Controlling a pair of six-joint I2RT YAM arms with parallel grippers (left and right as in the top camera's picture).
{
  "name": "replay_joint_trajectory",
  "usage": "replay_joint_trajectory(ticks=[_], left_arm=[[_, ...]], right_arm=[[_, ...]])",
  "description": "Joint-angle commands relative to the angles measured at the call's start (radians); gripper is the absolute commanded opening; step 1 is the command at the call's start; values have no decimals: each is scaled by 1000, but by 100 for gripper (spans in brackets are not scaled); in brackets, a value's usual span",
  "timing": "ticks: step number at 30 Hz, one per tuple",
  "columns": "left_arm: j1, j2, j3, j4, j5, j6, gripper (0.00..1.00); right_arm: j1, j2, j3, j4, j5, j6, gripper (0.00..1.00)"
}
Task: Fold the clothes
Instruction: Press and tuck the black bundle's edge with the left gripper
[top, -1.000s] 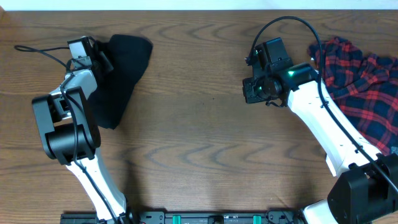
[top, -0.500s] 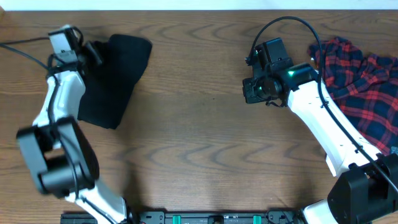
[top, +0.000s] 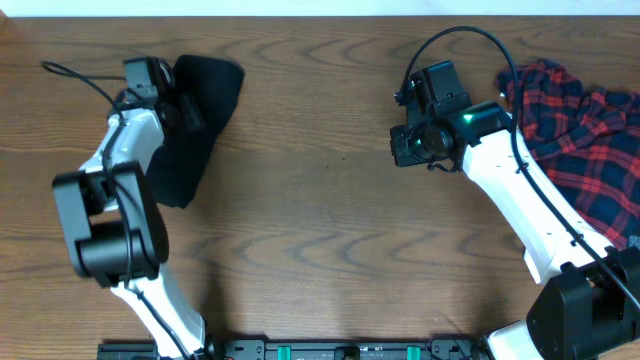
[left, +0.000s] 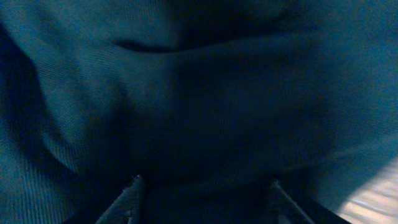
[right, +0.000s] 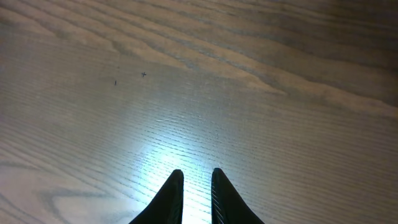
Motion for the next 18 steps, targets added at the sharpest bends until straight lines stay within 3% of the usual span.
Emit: replay_joint_trajectory(ticks=[1,9,14,18], left_arm=[[5,87,-5,-37,3,6,63],[6,51,25,-23,3,7,64],[6,-127,43,-24,3,37,86],[10,-269,43,-100,2,36,88]], right_arm=[[-7,-6,8,-1,2,-11,15],[-7,-6,8,-1,2,-11,15],[-7,-6,8,-2,2,-11,15],[-8,-6,8,-2,3,-11,15]])
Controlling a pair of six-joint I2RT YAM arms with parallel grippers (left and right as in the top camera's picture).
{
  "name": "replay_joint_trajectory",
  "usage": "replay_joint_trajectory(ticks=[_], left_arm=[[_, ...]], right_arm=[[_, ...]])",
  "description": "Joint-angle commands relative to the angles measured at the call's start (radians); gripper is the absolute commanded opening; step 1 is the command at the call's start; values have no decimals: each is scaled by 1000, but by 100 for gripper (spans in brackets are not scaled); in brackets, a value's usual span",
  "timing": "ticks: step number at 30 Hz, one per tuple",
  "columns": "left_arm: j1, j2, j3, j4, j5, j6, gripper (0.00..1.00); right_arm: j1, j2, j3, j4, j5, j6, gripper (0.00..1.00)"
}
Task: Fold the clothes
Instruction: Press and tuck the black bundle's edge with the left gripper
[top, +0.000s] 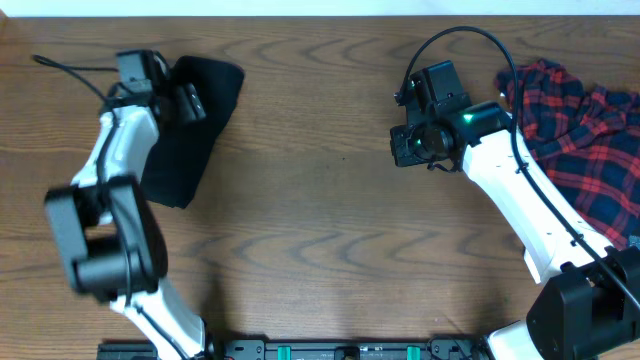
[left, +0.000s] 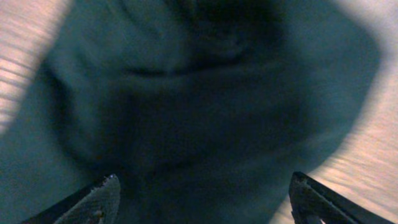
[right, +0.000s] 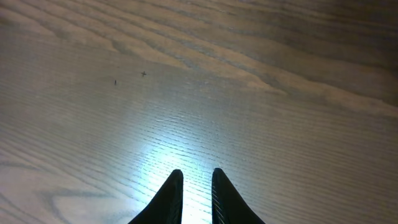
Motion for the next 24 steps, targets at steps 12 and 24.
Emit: replay_joint_trajectory(ticks=[12,24], left_arm=[[15,-181,-45,-367,-129,14,88],[16,-3,-50,-338,-130,13,88]], right_arm=[[-7,-6,8,-3,2,-12,15],[-7,-6,8,-21,1,-11,16]])
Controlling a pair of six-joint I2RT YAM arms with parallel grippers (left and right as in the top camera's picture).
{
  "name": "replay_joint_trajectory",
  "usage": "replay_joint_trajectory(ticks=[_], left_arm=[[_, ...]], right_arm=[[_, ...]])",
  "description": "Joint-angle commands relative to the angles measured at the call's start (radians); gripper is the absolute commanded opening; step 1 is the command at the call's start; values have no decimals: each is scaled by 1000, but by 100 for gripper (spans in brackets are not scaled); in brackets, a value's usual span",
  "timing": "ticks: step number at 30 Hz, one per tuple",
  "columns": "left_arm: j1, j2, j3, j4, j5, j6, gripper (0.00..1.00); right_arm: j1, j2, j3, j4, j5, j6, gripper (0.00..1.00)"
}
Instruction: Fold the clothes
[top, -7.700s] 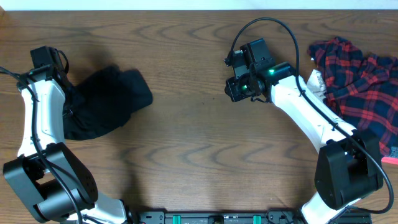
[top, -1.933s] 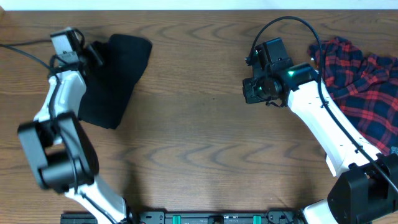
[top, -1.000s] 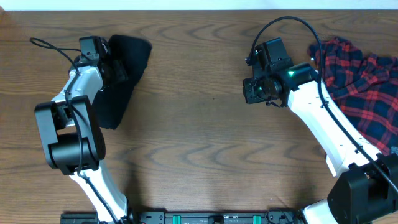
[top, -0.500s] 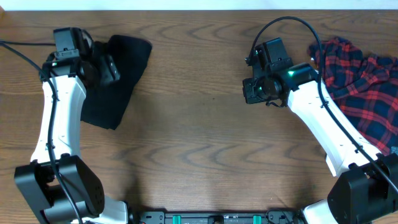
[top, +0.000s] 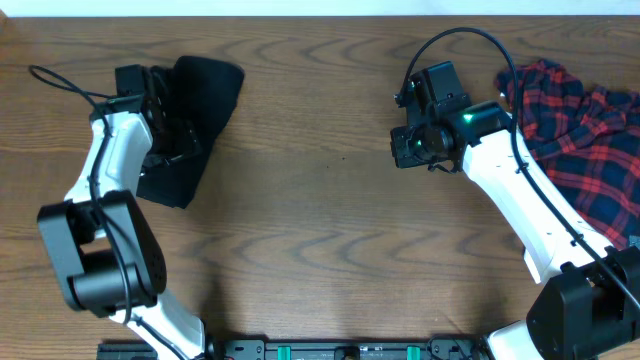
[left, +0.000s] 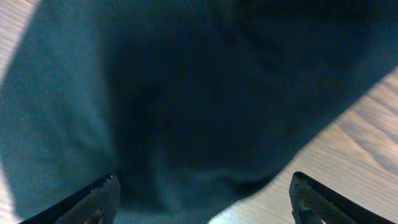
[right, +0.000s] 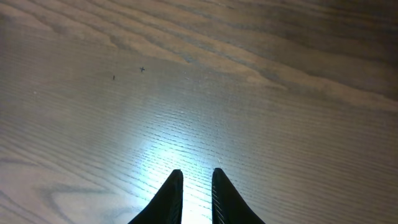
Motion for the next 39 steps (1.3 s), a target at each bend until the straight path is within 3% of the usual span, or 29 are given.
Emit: replay_joint_trajectory(ticks=[1,13,22,27,32,33,34,36,37,39], left_arm=[[6,58,-11,10,-16,13,88],[6,130,7,-5,-1,13,88],[5,-106,47,-7,-1,13,95],[1,-183,47,65,1,14,95],[1,-151,47,166,219,77,94],[0,-137,47,188,257,85,84],[-1,-124,47,204,262,85,66],[-1,-95,47,234,246,84,13],[-1,-72,47,254,241,84,6],[-1,-45,47,277,231,84,6]], right_arm=[[-7,-6,8,-8,2,-11,15],[-7,-6,8,-21,-2,-11,16],[-7,-6,8,-21,-2,-11,16],[-7,-6,8,-19,-2,-11,17],[-7,-6,8,-20,-2,-11,16],[-7,-6,8,-20,-2,-11,16],[-7,-6,8,-21,-2,-11,16],[-7,-6,8,-21,-3,-11,15],[-7,-6,8,-22,-6,-11,15],[-7,-6,8,-24,-6,-11,15]])
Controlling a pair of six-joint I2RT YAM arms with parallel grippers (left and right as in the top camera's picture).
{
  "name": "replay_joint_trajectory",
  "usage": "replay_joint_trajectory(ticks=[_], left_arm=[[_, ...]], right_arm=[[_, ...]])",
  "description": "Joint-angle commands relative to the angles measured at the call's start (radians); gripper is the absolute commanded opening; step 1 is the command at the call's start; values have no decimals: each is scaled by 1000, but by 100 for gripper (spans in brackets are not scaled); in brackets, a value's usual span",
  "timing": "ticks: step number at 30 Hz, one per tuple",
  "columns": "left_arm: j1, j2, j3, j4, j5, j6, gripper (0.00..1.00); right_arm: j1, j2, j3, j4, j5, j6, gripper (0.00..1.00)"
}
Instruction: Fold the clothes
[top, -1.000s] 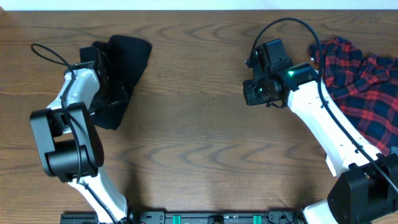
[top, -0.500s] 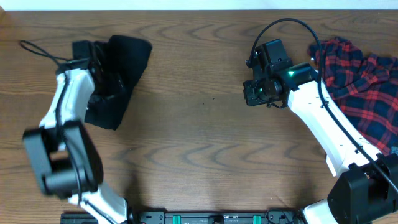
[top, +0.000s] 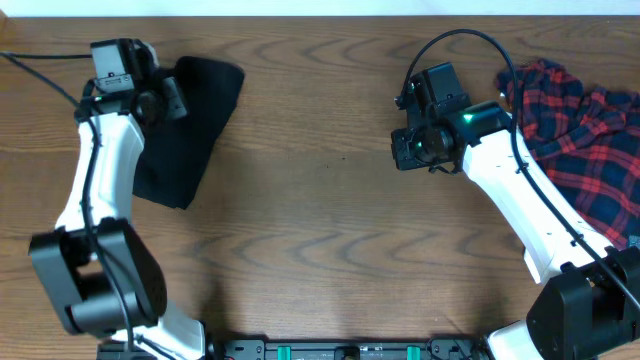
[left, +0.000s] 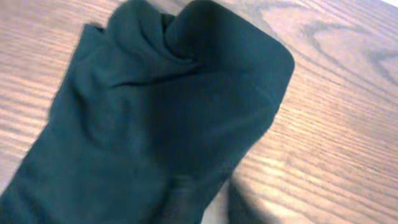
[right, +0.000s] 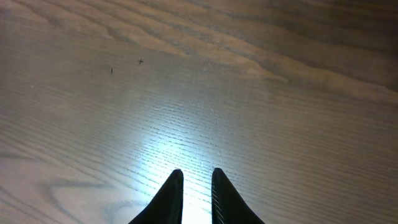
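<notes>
A dark folded garment (top: 190, 120) lies at the table's far left, its rumpled top end bunched (left: 174, 106). My left gripper (top: 168, 100) hangs above its far left edge; in the left wrist view my left gripper (left: 214, 208) is blurred, its fingers close together with nothing between them. A red and blue plaid shirt (top: 585, 140) lies crumpled at the far right. My right gripper (top: 408, 148) hovers over bare wood left of the shirt, and in its wrist view my right gripper (right: 194, 186) is shut and empty.
The wooden table (top: 320, 230) stretches between the two garments. A black cable (top: 470, 40) loops above the right arm. The arm bases stand at the near edge (top: 330, 350).
My left gripper was wide open low over the dark garment; now it sits higher and further back, fingers close together, with the whole folded garment in view. The right arm holds still.
My left gripper was pressed close into the dark garment, fingers partly apart. It then stood wide open just above the cloth at two moments, and now is drawn back from it, shut. The garment kept its place; the right gripper stayed shut over bare wood throughout.
</notes>
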Motion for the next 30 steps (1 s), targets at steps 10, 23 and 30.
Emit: replay_joint_trajectory(ticks=[10,23,30], left_arm=[[0,224,3,77,24,21,6],[3,443,3,296,-134,20,6],[55,467,3,447,-185,20,6]], right_arm=[[-7,-6,8,-3,-5,-10,15],[-7,-6,8,-18,-13,5,15],[-7,-6,8,-21,-13,8,15]])
